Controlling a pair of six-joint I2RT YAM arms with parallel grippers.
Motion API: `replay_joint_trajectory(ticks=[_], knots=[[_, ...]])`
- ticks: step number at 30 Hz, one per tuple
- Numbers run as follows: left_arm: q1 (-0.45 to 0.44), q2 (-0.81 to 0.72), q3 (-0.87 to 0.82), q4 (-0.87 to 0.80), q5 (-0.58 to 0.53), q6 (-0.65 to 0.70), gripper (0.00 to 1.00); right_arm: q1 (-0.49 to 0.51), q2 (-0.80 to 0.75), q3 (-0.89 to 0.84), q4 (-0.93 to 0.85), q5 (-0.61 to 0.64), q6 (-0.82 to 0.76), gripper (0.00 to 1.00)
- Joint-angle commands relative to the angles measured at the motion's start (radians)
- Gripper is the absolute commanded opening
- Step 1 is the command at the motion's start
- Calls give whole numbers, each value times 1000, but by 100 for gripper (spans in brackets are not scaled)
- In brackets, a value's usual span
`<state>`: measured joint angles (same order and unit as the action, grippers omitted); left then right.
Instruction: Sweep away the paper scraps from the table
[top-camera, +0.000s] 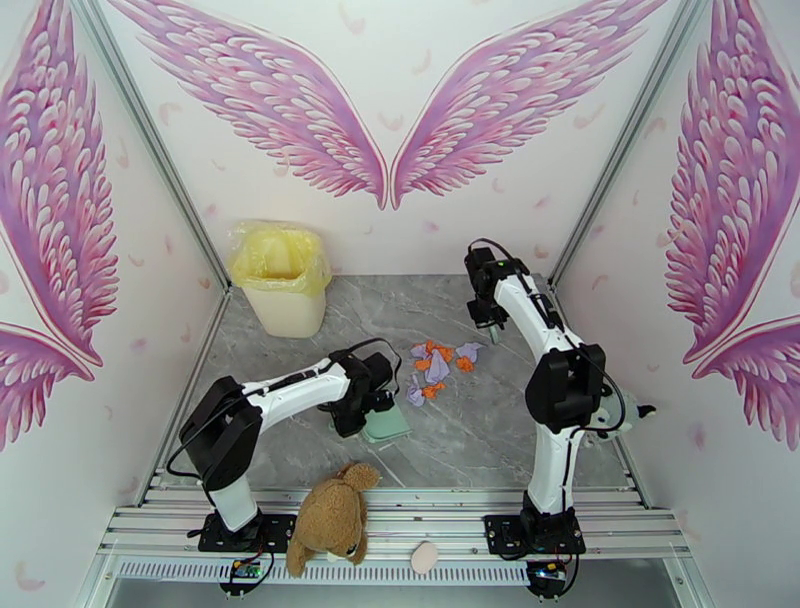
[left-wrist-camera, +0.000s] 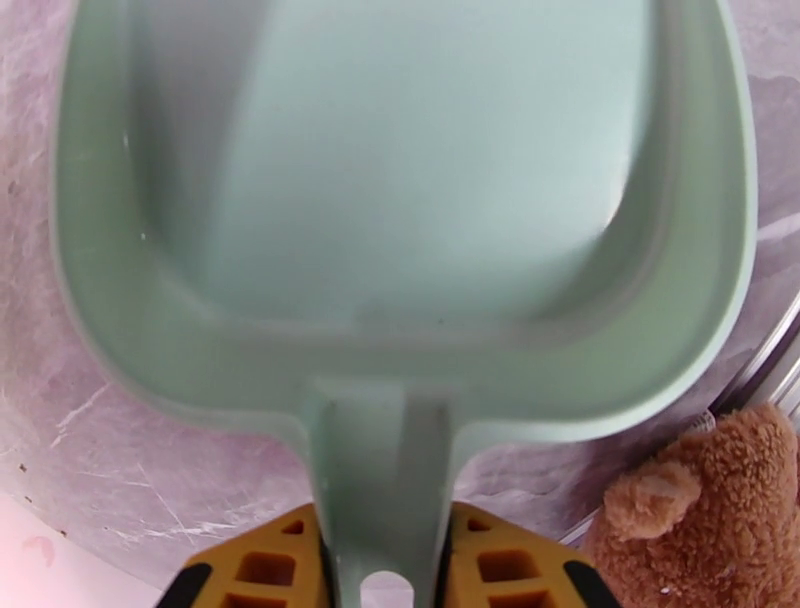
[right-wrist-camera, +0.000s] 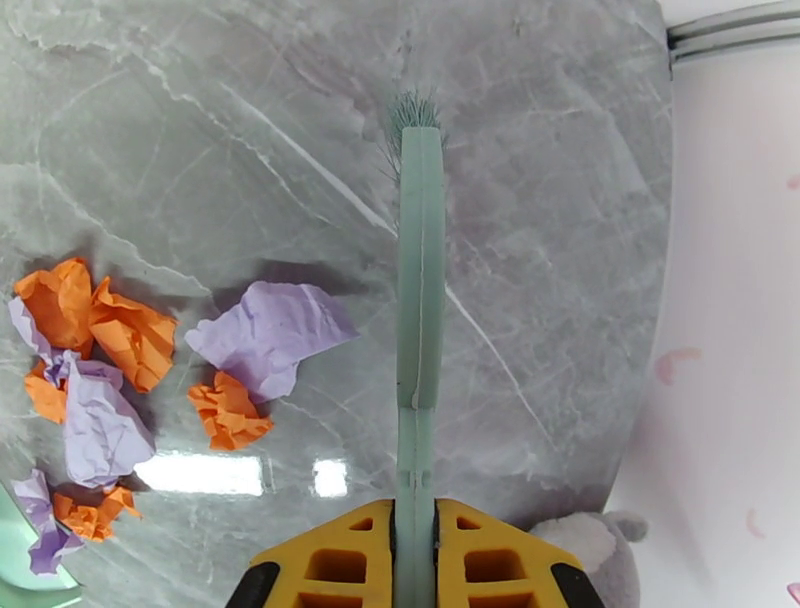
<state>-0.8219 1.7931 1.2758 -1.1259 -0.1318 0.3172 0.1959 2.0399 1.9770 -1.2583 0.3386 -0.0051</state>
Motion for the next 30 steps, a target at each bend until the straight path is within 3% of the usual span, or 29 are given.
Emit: replay_joint_trajectory(ticks=[1, 9, 30], knots=[[-14, 32, 50, 36, -48, -15, 0, 17, -30, -42, 19, 15, -11, 0], [-20, 72, 63, 63, -65, -21, 0, 61, -71, -138, 43, -5, -15, 0], [-20, 132, 88, 107, -38, -24, 0, 286, -222, -340, 18, -234, 19, 0]])
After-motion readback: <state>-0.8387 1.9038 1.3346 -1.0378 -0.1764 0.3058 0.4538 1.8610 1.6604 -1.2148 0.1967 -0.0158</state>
